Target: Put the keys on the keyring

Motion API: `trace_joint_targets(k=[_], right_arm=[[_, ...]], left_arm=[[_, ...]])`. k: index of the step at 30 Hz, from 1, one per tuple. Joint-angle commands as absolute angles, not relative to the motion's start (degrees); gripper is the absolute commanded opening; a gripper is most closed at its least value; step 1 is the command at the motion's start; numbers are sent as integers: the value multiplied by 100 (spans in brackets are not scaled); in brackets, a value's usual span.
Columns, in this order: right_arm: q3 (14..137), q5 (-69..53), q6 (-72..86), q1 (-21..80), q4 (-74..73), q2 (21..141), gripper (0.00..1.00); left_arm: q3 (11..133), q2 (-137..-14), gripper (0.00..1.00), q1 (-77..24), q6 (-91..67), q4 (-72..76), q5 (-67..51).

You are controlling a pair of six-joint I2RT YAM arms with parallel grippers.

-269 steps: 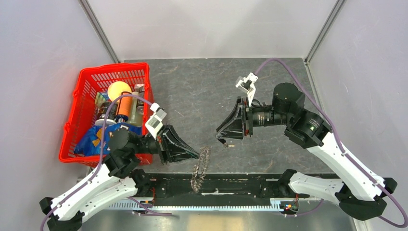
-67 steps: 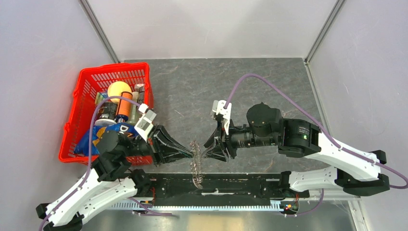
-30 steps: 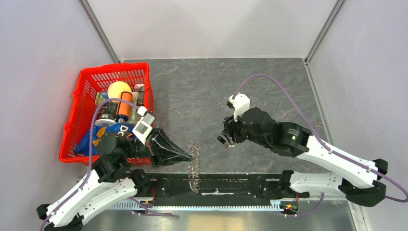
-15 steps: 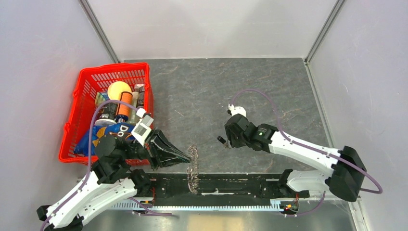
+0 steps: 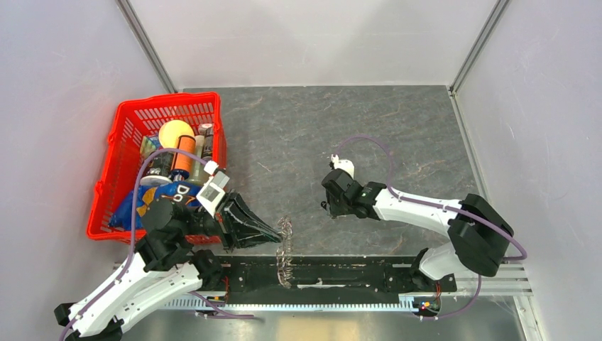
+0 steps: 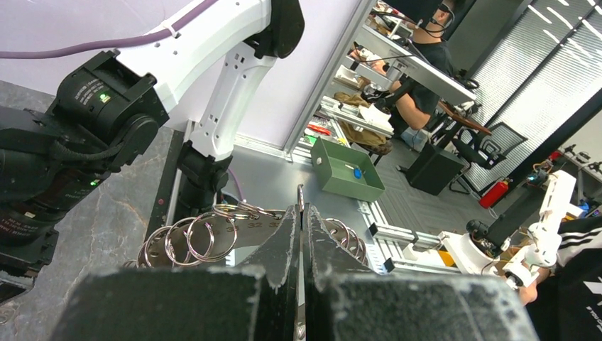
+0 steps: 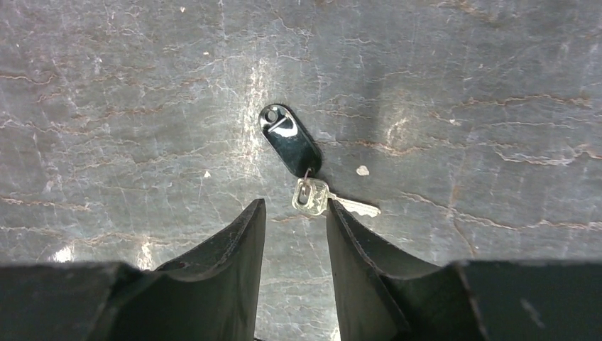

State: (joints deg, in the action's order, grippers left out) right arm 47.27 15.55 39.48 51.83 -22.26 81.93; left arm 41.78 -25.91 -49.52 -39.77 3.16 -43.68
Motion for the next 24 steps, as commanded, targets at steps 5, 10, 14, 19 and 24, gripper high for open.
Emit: trace_joint_targets(k=[5, 10, 14, 19, 24], right_arm=[[4726, 1775, 4244, 5150, -1810, 8542, 41], [4689, 1744, 4306, 5150, -1818, 8663, 38], [4650, 1755, 4358, 5150, -1802, 8760, 36], [4649, 1742, 4382, 5150, -1749, 8843, 33], [4658, 1748, 4382, 5150, -1749, 8877, 31]], left_arm=[[4190, -2566, 2, -4948, -3657, 371, -4471], [4192, -2579, 2, -4944, -3579, 301, -4471], [4197, -2575, 2, -4948, -3560, 283, -4482], [4201, -2560, 2, -4948, -3533, 238, -4483], [4210, -2566, 2, -4948, -3526, 220, -4482]])
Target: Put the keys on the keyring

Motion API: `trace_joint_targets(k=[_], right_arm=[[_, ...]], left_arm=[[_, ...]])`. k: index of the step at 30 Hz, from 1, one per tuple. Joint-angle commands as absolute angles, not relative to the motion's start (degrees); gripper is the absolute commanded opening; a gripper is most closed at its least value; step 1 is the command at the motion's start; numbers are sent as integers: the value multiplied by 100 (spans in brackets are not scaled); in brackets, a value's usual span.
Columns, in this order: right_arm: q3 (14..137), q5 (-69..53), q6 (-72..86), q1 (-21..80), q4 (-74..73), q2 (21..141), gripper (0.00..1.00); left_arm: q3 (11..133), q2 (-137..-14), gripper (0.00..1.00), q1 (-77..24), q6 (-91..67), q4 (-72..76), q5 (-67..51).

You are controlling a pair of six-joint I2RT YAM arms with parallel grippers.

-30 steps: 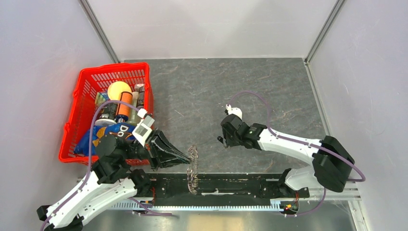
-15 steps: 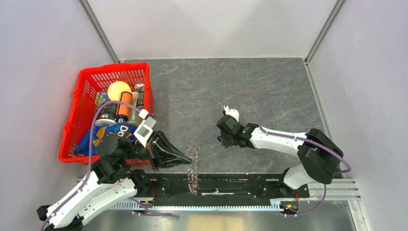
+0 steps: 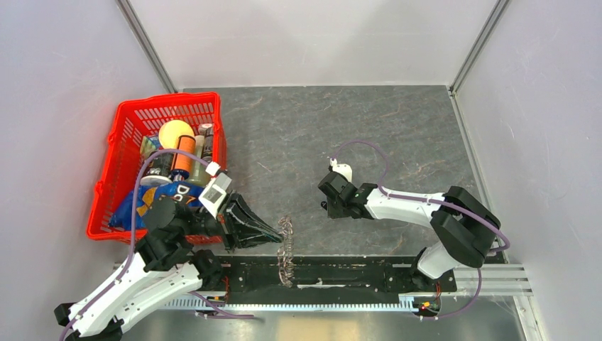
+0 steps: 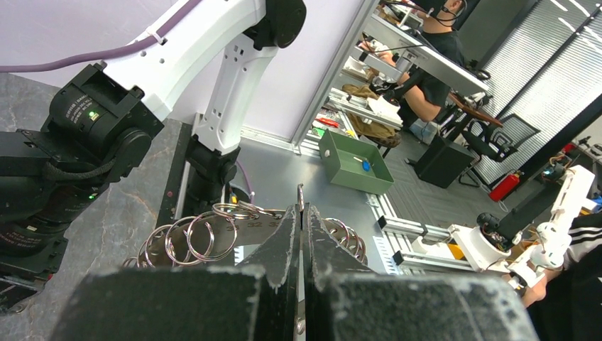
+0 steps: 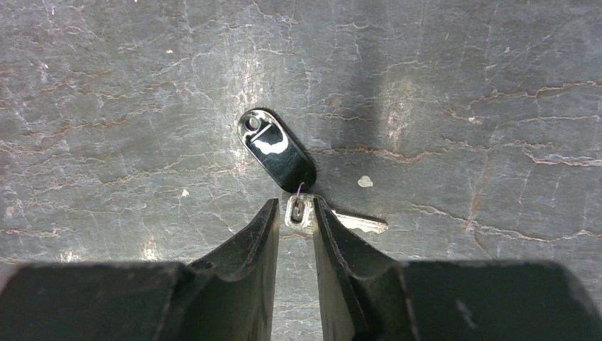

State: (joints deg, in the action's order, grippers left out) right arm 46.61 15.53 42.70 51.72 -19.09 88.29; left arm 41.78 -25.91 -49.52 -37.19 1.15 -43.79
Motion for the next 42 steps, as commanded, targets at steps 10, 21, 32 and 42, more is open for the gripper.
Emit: trace_joint_targets(k=[10, 21, 32, 42], right_arm=[[4649, 1796, 4368, 5150, -1744, 8966, 20], [4530, 2070, 3919, 5159, -1757, 8360, 0], [5132, 339, 2135, 5187, -2853, 5760, 0], [5999, -2298, 1163, 5192, -3717, 5071, 0]], left_arm=[[4210, -2591, 2, -4946, -3518, 220, -4467], [4230, -2602, 2, -4948, -3524, 211, -4465], [4315, -2594, 2, -4948, -3538, 202, -4511], [4421, -2630, 2, -4944, -3551, 202, -4623]])
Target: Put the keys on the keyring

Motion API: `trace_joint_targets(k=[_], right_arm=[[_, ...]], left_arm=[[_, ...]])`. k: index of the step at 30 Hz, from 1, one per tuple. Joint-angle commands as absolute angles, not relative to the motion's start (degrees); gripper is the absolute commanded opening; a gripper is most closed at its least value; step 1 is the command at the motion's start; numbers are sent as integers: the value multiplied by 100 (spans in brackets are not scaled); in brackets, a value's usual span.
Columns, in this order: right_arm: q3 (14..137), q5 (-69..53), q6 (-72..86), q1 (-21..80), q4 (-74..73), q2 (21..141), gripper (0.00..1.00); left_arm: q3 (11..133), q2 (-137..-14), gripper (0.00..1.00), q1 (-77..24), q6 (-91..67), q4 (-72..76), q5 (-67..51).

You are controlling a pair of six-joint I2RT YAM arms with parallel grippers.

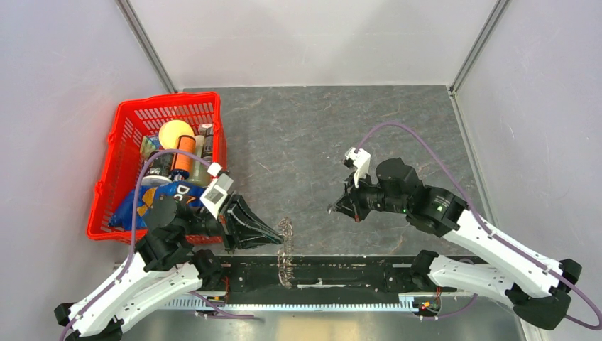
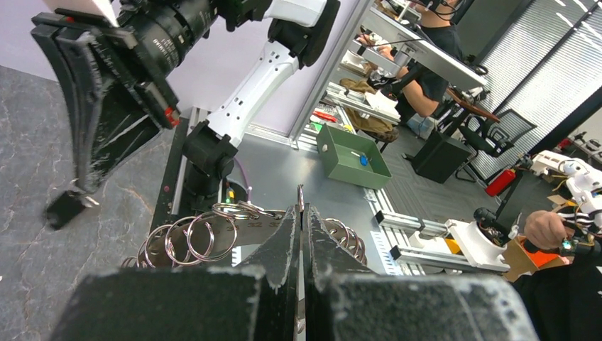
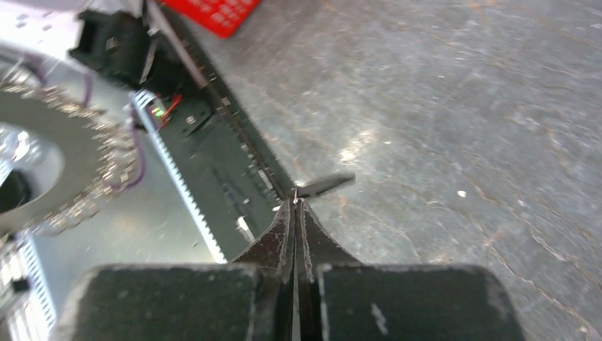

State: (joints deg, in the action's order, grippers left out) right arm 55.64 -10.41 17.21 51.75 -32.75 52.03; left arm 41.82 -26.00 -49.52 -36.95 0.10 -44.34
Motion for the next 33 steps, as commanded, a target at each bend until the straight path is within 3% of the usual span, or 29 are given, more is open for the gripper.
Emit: trace_joint_targets(k=[1, 18, 33], right_arm=[[6096, -2486, 1096, 5191, -3794, 5061, 0], [8032, -5024, 126, 5218, -4714, 5951, 0], [9467, -4983, -357, 6246, -5231, 7189, 0]], left_arm=[[4421, -2636, 2, -4948, -3563, 202, -4627], [4452, -2874, 2, -4948, -3812, 625, -5121], [4353, -3098, 2, -4948, -4008, 984, -5280]])
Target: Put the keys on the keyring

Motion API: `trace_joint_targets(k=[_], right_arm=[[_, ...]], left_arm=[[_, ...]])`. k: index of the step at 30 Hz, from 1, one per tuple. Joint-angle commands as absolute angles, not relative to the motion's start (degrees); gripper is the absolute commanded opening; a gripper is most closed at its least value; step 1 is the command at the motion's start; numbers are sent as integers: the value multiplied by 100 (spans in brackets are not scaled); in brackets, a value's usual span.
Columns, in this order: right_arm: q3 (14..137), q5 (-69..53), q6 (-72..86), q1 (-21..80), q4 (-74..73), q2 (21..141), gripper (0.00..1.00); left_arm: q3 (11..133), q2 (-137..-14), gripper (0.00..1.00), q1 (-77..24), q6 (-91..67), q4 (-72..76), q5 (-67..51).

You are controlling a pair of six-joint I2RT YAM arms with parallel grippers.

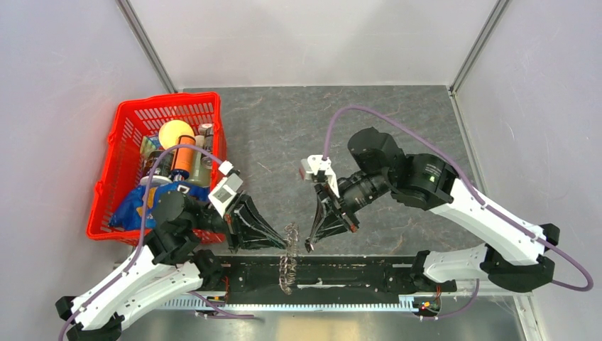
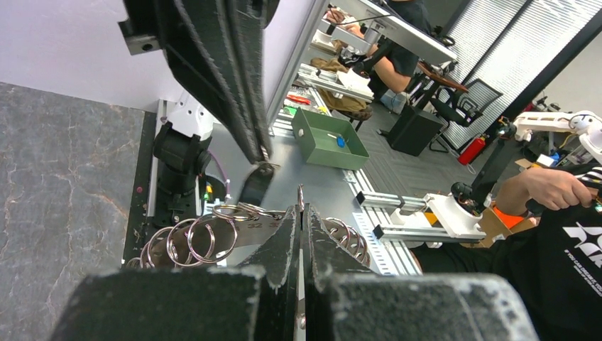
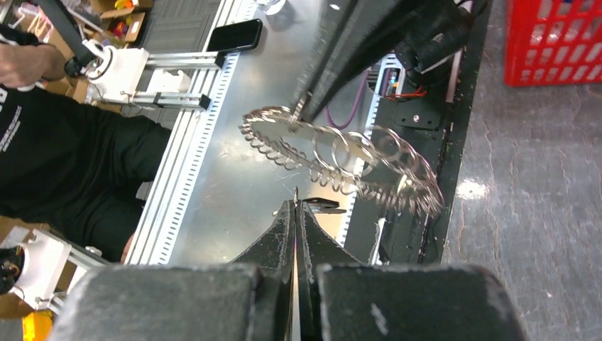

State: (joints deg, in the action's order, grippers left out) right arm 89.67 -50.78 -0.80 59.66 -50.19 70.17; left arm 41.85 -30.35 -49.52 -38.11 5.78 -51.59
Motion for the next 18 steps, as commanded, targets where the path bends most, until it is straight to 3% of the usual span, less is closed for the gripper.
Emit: trace_joint_targets(k=[1, 18], right_arm=[[9519, -4937, -367, 6301, -5238, 7231, 0], [10053, -4346, -439, 6605, -5410, 7569, 0]], left_arm=[[4350, -3105, 2, -4948, -4014, 984, -5274], [4341, -3195, 2, -4948, -4060, 1037, -5217]])
